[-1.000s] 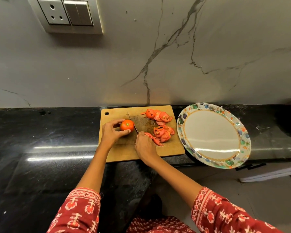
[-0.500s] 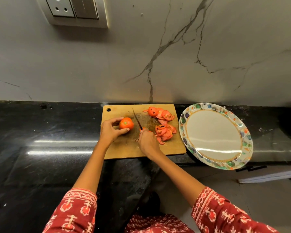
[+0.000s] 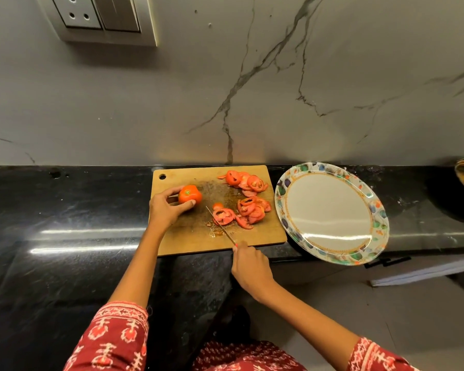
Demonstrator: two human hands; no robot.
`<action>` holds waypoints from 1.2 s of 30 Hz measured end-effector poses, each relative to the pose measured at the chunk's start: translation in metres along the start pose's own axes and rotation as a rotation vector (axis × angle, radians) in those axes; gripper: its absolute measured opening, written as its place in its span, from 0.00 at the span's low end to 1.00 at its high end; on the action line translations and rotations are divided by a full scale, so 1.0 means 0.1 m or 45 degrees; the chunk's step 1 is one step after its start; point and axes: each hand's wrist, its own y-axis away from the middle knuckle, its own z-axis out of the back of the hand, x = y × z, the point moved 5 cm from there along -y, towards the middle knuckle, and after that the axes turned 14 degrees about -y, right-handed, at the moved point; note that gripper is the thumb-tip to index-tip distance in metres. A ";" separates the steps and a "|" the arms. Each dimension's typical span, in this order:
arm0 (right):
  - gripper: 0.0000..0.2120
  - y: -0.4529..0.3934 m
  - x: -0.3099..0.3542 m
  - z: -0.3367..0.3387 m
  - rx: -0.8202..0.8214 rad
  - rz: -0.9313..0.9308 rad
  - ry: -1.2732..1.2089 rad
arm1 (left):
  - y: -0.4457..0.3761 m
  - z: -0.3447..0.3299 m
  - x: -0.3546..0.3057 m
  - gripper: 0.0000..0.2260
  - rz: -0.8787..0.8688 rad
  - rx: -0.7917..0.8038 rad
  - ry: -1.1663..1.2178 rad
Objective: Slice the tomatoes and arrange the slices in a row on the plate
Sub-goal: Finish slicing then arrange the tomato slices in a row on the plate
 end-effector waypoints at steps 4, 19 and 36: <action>0.09 0.02 -0.02 0.06 -0.066 0.082 0.128 | -0.01 -0.02 -0.01 0.24 0.008 0.006 -0.007; 0.13 -0.18 -0.32 0.21 -0.169 0.026 0.153 | 0.06 -0.01 -0.13 0.24 -0.053 0.013 -0.022; 0.13 -0.36 -0.22 0.26 -0.167 -0.070 -0.093 | 0.05 -0.07 -0.15 0.24 -0.123 0.038 -0.098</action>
